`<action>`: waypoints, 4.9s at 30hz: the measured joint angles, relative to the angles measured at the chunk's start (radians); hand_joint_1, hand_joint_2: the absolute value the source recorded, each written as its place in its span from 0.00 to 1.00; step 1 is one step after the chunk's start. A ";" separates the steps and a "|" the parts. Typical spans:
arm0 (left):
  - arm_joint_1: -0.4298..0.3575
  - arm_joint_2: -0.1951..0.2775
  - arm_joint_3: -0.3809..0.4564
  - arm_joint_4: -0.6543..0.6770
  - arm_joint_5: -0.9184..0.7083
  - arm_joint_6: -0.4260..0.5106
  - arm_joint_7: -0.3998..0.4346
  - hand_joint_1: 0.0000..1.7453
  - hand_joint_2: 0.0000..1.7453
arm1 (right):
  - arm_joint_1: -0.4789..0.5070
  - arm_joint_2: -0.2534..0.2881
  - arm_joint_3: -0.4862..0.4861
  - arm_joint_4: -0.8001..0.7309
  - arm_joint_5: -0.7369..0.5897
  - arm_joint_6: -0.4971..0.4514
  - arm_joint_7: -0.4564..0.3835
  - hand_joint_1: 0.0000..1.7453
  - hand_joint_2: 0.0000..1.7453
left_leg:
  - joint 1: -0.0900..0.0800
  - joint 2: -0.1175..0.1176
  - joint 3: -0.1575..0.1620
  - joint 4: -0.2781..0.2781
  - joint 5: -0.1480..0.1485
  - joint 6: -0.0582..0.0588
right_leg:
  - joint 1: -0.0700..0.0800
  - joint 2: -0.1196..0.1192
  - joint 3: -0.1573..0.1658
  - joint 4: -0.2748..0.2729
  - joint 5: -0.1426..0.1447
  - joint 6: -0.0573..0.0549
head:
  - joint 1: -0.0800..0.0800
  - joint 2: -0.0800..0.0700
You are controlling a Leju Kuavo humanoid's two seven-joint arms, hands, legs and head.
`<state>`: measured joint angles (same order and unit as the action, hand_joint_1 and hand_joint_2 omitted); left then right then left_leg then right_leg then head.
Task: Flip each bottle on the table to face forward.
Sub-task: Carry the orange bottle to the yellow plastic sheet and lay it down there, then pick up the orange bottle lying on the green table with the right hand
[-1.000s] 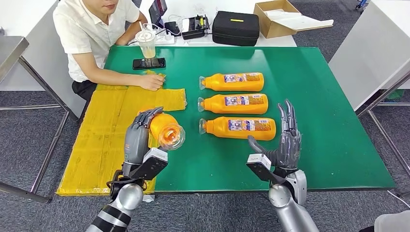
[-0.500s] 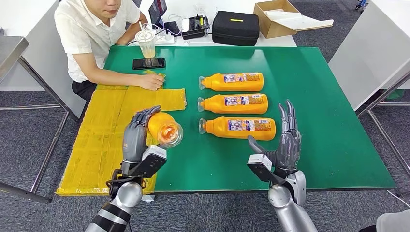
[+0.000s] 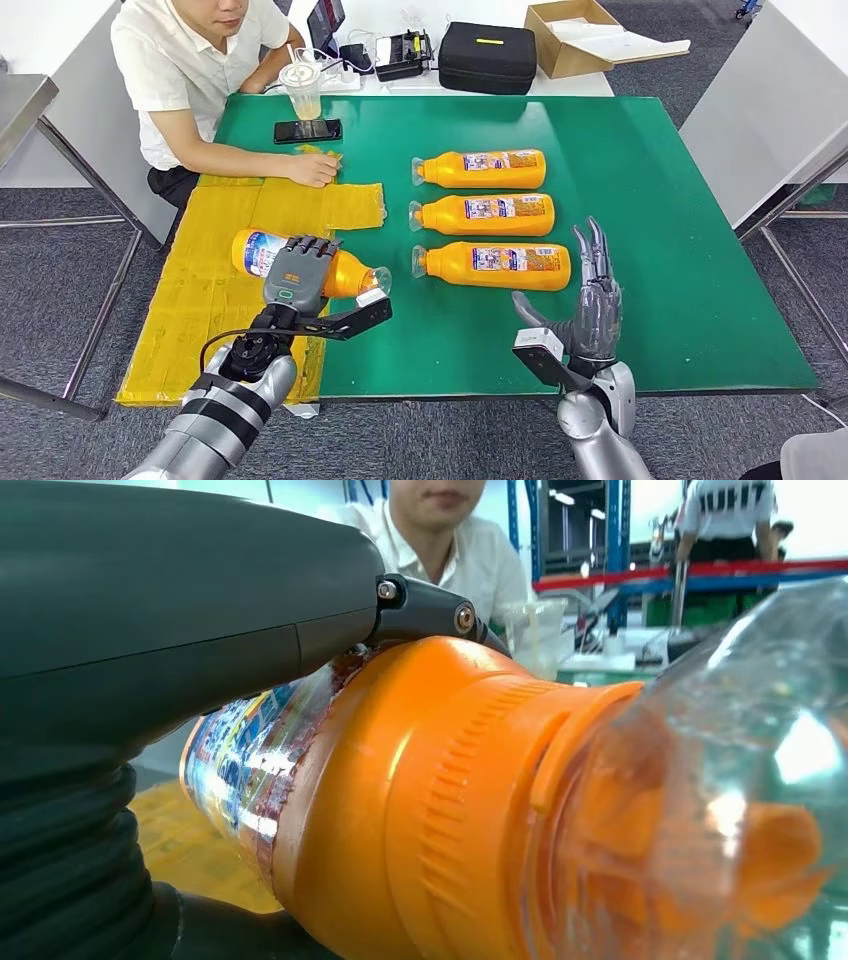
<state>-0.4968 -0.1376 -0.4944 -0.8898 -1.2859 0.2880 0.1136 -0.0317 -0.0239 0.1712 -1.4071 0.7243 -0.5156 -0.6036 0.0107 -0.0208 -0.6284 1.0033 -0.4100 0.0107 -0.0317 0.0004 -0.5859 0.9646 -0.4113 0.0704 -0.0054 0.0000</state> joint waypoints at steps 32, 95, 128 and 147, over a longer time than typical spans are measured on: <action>-0.173 -0.066 0.014 0.292 -0.114 -0.240 0.171 0.48 1.00 | 0.056 0.047 -0.064 -0.052 0.026 0.071 0.003 0.00 1.00 | 0.000 0.000 0.000 0.000 0.000 0.000 | 0.000 0.000 0.000 0.000 0.000 0.000 | 0.000 0.000; 0.263 -0.022 -0.045 -0.404 0.822 -0.152 -0.382 0.00 1.00 | 0.140 -0.046 -0.100 -0.054 0.151 0.032 0.120 0.00 1.00 | -0.002 0.000 0.000 0.000 -0.001 0.000 | -0.001 0.000 0.000 0.000 0.000 0.000 | 0.000 0.000; 0.360 -0.076 -0.211 -0.432 1.446 -0.148 -0.441 0.00 1.00 | -0.037 -0.251 0.060 0.219 0.229 0.206 0.286 0.00 1.00 | -0.002 0.000 0.000 0.000 -0.001 0.002 | -0.001 0.000 0.000 -0.001 0.000 0.000 | 0.000 0.000; 0.352 -0.076 -0.225 -0.419 1.454 -0.151 -0.437 0.00 1.00 | -0.117 -0.255 0.138 0.323 0.221 0.233 0.303 0.00 1.00 | -0.002 0.000 0.000 0.000 -0.002 0.002 | -0.002 0.000 0.000 -0.001 0.000 0.000 | 0.000 0.000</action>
<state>-0.1453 -0.2136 -0.7190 -1.3087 0.1678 0.1369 -0.3239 -0.1485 -0.2788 0.3092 -1.0844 0.9449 -0.2823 -0.3006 0.0083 -0.0208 -0.6284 1.0032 -0.4116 0.0131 -0.0333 0.0000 -0.5854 0.9641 -0.4116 0.0707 -0.0057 0.0000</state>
